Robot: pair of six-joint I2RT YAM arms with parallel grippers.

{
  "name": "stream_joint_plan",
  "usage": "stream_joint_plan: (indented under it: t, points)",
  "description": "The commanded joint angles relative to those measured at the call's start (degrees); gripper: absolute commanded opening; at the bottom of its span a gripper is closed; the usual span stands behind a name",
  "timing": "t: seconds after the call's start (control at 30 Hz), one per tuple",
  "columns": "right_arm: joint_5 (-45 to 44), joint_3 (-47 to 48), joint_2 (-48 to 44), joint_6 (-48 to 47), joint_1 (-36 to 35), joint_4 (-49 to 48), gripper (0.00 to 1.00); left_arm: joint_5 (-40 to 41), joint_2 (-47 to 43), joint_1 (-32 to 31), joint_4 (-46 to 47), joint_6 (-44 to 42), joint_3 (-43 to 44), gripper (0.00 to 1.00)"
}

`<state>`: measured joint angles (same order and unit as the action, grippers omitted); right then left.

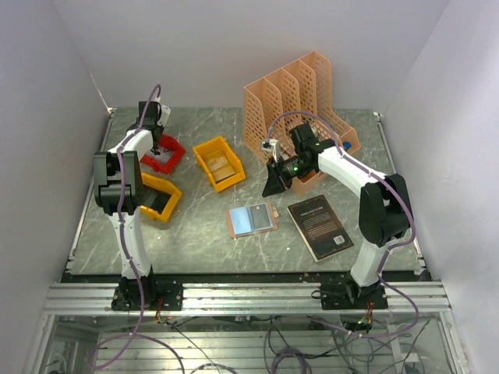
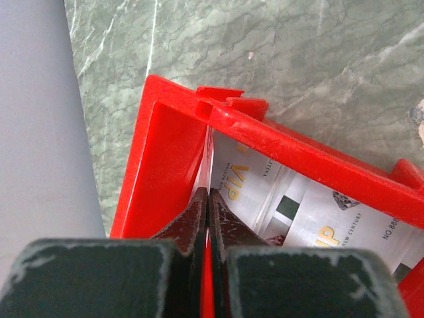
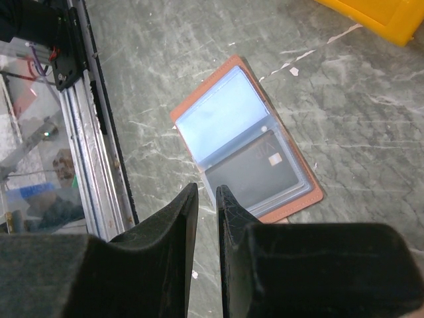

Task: Put the credit cards into the card holder
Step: Pick up the credit card from the storage box.

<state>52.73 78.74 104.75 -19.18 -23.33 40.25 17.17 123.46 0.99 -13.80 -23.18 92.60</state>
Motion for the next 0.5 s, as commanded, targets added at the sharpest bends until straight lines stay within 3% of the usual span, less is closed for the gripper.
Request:
stream_joint_plan:
  t: [0.0, 0.47]
  points:
    - [1.04, 1.50, 1.07, -0.93, 0.03, 0.53, 0.18, -1.55, -4.62, 0.59, -1.11, 1.40, 0.39, 0.07]
    - [1.48, 1.42, 0.96, -0.89, 0.02, 0.58, 0.18, -1.35, -14.82, 0.59, -5.64, 9.19, -3.57, 0.07]
